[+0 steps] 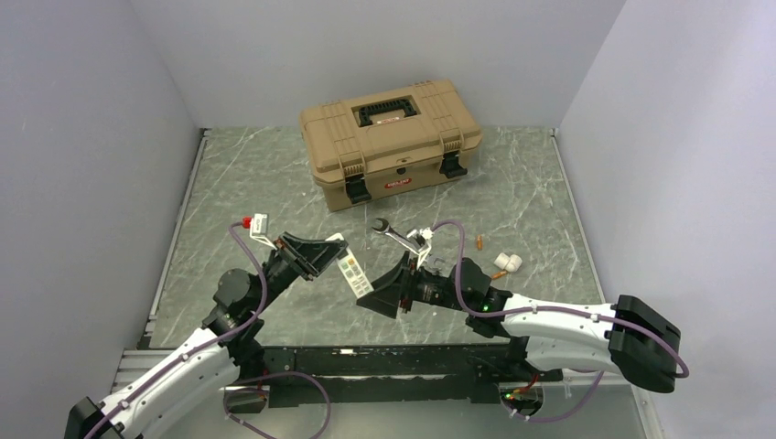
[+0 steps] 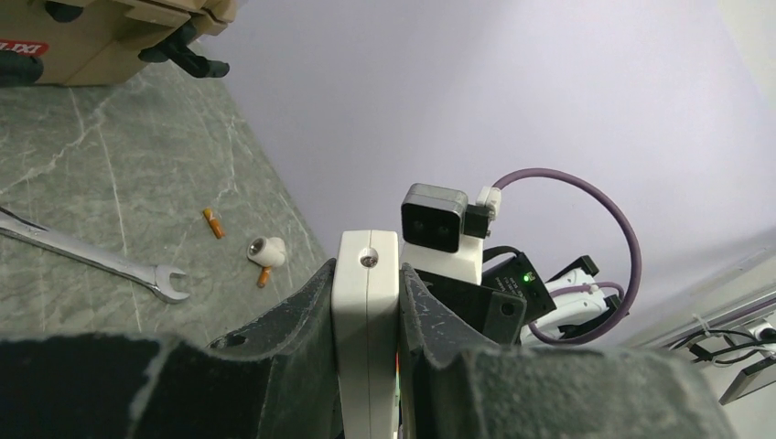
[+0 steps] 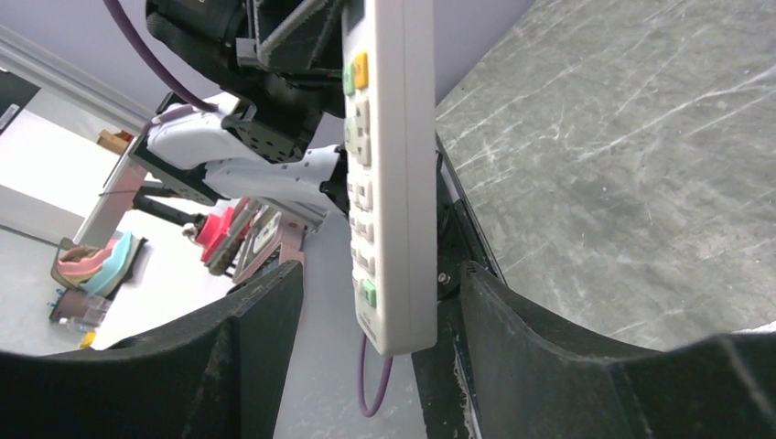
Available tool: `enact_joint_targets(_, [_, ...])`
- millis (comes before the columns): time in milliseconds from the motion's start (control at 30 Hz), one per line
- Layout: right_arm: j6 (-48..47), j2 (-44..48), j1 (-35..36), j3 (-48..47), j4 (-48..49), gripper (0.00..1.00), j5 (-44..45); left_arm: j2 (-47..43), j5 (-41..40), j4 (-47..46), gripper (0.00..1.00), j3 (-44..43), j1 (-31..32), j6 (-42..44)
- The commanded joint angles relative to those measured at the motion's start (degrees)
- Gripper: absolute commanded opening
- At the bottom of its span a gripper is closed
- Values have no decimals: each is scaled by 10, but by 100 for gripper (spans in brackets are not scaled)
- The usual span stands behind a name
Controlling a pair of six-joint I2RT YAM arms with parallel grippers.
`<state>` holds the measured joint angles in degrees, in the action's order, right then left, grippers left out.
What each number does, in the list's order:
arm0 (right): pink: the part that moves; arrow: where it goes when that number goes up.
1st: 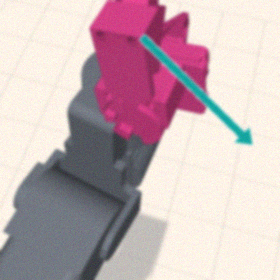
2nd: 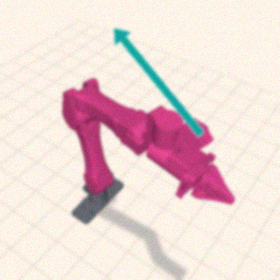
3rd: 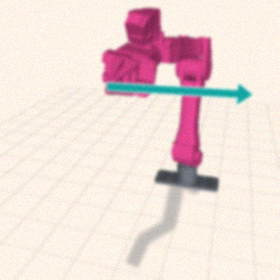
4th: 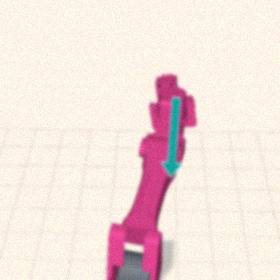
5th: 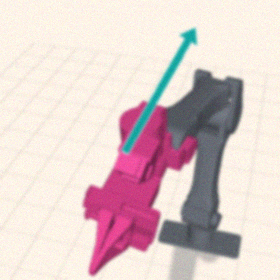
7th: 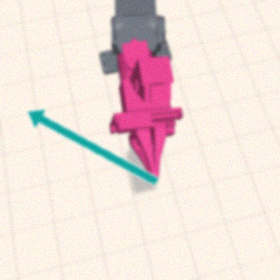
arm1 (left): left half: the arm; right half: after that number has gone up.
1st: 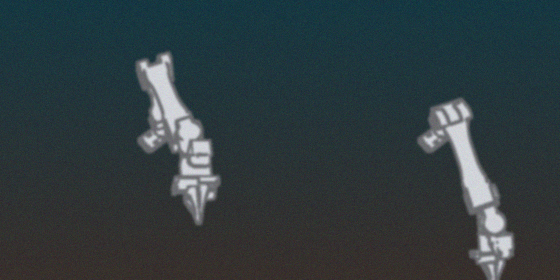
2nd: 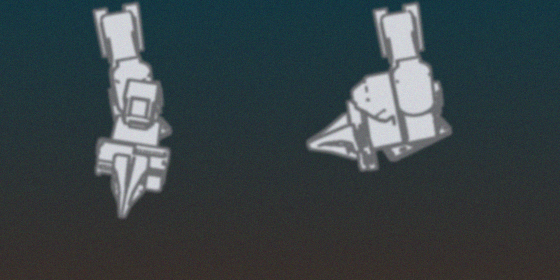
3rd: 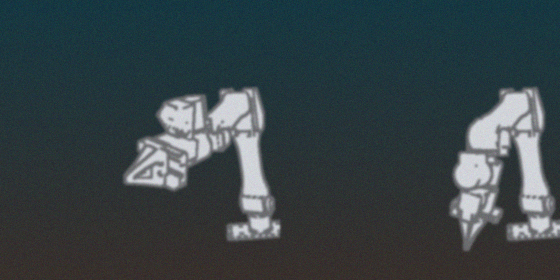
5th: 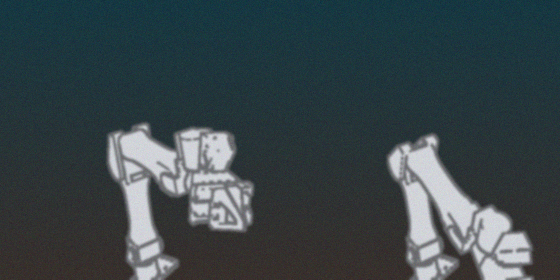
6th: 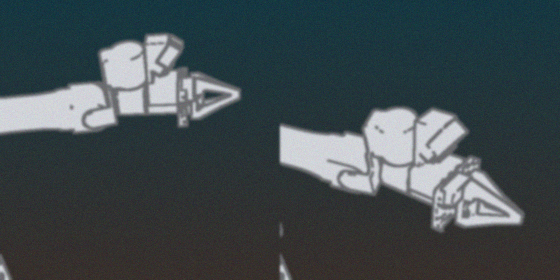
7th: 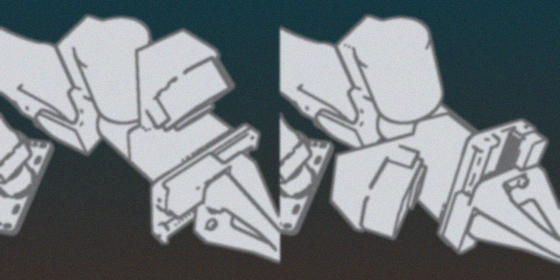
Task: Load the batteries into the remote control
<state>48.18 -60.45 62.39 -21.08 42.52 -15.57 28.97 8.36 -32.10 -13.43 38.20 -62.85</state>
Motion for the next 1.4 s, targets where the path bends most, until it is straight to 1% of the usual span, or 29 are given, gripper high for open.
enact_joint_targets(0, [-1, 2, -1, -8, 49, 63, -5, -5, 11, -62, 0, 13, -3, -21])
enact_joint_targets(100, [-3, -1, -1, -9, 56, 54, -6, -15, 4, -55, 0, 18, -2, -21])
enact_joint_targets(233, [3, -15, 0, -11, 70, 39, -16, -27, -1, -44, 0, 18, -5, -18])
enact_joint_targets(400, [18, -42, -1, -14, 101, 34, -37, -28, -5, -51, 0, 21, -9, -23])
enact_joint_targets(500, [24, -53, -1, -17, 117, 24, -46, -25, -4, -55, 0, 22, -10, -25])
enact_joint_targets(533, [25, -54, -1, -17, 118, 19, -48, -25, -4, -56, 4, 22, -11, -25])
enact_joint_targets(567, [23, -53, -1, -19, 116, 16, -47, -25, -4, -55, 13, 22, -11, -26])
enact_joint_targets(600, [19, -50, -1, -22, 107, 12, -47, -26, -4, -53, 21, 23, -11, -27])
enact_joint_targets(667, [-5, -34, -1, -38, 59, 4, -32, -28, -5, -42, 35, 21, -12, -26])
enact_joint_targets(700, [-19, -26, -1, -47, 21, 1, -20, -29, -5, -33, 40, 19, -12, -24])
enact_joint_targets(733, [-35, -16, 0, -56, -23, 0, -9, -30, -5, -24, 45, 16, -12, -23])
enact_joint_targets(833, [-70, 14, 0, -76, -100, 0, 23, -36, -9, -5, 64, 13, -12, -20])
enact_joint_targets(867, [-79, 23, 0, -82, -122, 0, 36, -38, -12, 1, 67, 12, -13, -19])
enact_joint_targets(967, [-107, 50, -1, -100, -195, 0, 84, -45, -19, 31, 73, 6, -14, -18])
enact_joint_targets(1067, [-136, 60, 0, -128, -283, 0, 144, -43, -29, 87, 79, -18, -14, -15])
enact_joint_targets(1167, [-171, 51, 12, -163, -356, 0, 207, -25, -34, 163, 85, -59, -14, -8])
enact_joint_targets(1367, [-247, 22, 94, -238, -479, 0, 421, 15, -76, 338, 89, -157, -14, -16])
